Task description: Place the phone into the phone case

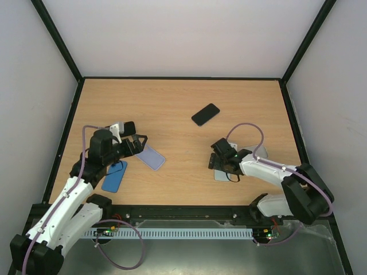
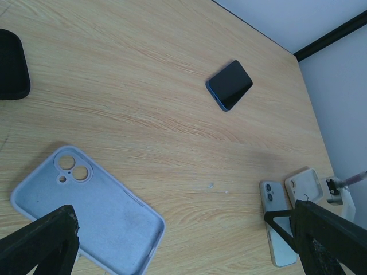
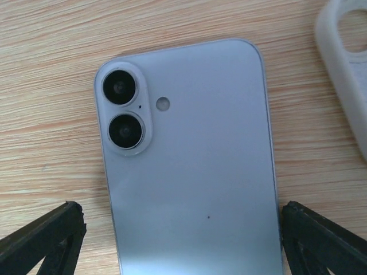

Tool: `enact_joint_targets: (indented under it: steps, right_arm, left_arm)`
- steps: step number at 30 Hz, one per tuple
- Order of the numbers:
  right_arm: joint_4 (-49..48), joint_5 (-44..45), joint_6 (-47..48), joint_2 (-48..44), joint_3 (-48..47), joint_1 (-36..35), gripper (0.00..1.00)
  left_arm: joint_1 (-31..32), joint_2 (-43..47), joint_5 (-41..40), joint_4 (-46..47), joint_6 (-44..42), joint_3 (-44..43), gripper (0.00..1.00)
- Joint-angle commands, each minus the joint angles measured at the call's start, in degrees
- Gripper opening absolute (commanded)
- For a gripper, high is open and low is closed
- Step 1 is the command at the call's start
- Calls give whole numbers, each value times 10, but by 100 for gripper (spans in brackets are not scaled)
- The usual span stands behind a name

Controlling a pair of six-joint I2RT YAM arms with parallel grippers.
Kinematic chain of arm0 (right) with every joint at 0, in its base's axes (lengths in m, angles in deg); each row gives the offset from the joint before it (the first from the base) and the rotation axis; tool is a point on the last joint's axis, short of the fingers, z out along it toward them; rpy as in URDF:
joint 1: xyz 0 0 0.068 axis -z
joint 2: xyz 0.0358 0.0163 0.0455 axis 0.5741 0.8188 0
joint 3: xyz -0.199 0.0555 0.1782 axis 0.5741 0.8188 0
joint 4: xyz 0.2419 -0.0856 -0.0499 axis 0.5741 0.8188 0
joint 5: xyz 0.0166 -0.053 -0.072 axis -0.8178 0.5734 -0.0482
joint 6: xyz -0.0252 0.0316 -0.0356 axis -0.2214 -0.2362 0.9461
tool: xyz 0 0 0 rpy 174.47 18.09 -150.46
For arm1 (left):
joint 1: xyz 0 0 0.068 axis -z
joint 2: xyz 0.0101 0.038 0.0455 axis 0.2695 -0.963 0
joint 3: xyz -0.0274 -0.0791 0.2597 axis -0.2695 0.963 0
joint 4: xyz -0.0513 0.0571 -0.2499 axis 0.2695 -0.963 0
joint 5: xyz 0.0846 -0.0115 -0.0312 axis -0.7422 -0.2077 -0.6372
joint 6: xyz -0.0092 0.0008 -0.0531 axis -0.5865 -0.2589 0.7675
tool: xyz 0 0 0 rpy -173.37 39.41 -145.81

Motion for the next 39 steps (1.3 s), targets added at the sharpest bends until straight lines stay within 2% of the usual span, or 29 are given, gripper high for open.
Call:
enact_joint_targets:
  steps: [1,6,12,22,31,39]
  right_arm:
    - [27,29,-19,35,-21,-34,89]
    - [61,82,-22,63,-45,-64,85]
    - [42,85,-29,87,-33,-68,81]
    - [12,94,-7,89,-26,-68,67]
    - [-113,3,94,25,-23,-77,60]
    - [-241,-49,172,6,-7,-126,56]
  left_arm:
    - [-4,0,9,-12,9,5,100]
    - [-3,0,10,-11,15,8,100]
    - [-3,-6,21,-5,25,11,99]
    - [-4,-23,53,8,38,11,90]
    - [-4,-49,124,55,51,33,77]
    - [-4,-91,202,107,57,45,72]
